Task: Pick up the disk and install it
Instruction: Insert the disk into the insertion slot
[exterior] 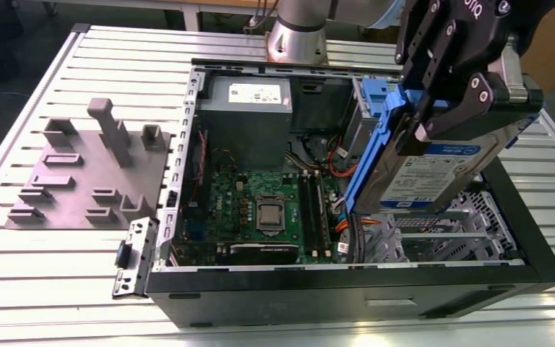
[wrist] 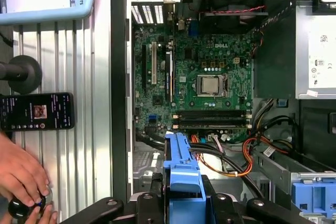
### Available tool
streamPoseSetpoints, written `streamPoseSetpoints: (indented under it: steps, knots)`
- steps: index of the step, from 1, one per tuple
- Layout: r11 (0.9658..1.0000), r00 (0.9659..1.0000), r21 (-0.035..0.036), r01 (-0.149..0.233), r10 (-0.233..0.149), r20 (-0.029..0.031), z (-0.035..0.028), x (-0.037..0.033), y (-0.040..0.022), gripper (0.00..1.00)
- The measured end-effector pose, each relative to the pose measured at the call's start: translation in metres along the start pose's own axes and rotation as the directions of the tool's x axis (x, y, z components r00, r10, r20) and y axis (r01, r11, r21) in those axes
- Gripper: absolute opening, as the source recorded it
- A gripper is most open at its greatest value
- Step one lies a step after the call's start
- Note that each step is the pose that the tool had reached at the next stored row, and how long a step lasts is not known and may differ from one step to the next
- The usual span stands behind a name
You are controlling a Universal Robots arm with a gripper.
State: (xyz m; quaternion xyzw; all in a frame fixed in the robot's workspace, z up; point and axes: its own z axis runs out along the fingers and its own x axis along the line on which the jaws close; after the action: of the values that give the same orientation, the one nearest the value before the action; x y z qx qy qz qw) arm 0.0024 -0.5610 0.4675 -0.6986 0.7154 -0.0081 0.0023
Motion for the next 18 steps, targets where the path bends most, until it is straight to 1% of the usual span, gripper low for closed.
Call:
streamPoseSetpoints:
  steps: [2,6,11,15,18]
  knots:
    - [1.0,1.0,0.0,0.0,0.0,0.0001,0.0003,-0.0001,-0.0023,0.36]
    - [1.0,1.0,0.0,0.0,0.0,0.0002,0.0018,-0.0002,-0.0141,0.36]
    - [1.0,1.0,0.0,0.0,0.0,0.0002,0.0055,-0.0004,-0.0265,0.36]
    - [1.0,1.0,0.0,0.0,0.0,0.0002,0.0079,-0.0006,-0.0349,0.36]
    - [1.0,1.0,0.0,0.0,0.0,0.0001,0.0099,-0.0007,-0.0424,0.36]
